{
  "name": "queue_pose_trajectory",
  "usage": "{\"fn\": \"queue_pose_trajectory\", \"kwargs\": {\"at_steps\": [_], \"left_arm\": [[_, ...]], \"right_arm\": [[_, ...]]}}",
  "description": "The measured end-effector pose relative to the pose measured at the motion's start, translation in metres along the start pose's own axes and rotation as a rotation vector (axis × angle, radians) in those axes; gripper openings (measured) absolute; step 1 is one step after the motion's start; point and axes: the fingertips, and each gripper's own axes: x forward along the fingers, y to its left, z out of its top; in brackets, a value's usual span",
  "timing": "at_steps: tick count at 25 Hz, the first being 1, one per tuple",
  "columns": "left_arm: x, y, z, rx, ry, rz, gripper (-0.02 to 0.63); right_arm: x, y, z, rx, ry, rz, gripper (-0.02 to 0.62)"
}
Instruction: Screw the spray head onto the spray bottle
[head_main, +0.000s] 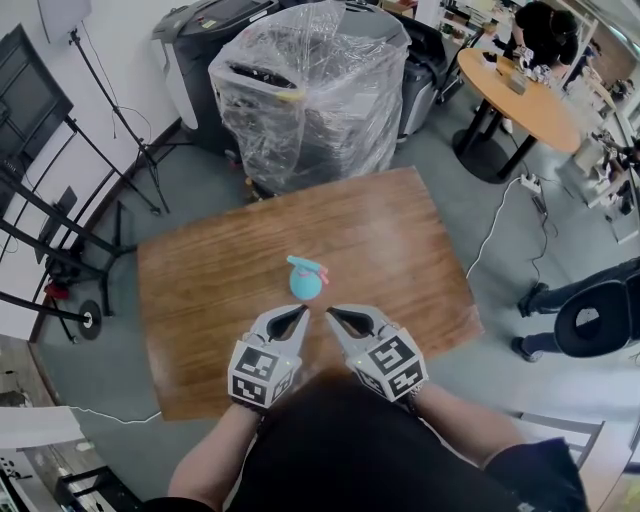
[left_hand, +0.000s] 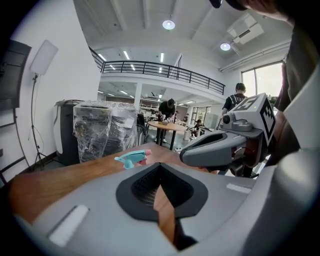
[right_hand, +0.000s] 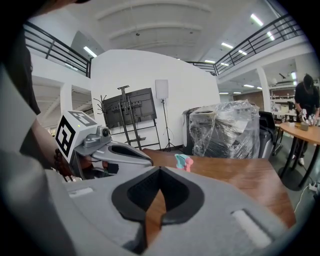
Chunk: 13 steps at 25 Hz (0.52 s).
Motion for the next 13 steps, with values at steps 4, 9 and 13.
{"fn": "queue_pose_trajectory", "kwargs": {"at_steps": [4,9,13], "left_arm": [[-0.0015,0.0002,-0.0002,0.000,0.001,0.006,0.015],[-0.0003,0.0029,-0.0017,0.014,-0.002,0.019,0.015],[0.0013,0.0032,-0.0033,0.019,-0.003,0.024,0.015]], "right_arm": [[-0.0008,0.0002,0.0013,-0.003,0.000,0.001,-0.008],[-0.0012,-0.0017,0.0008,-0.008,0.002,-0.001,-0.008],[-0.0012,-0.0030,-0.0014,-0.007,0.003,0.000,-0.009]]}}
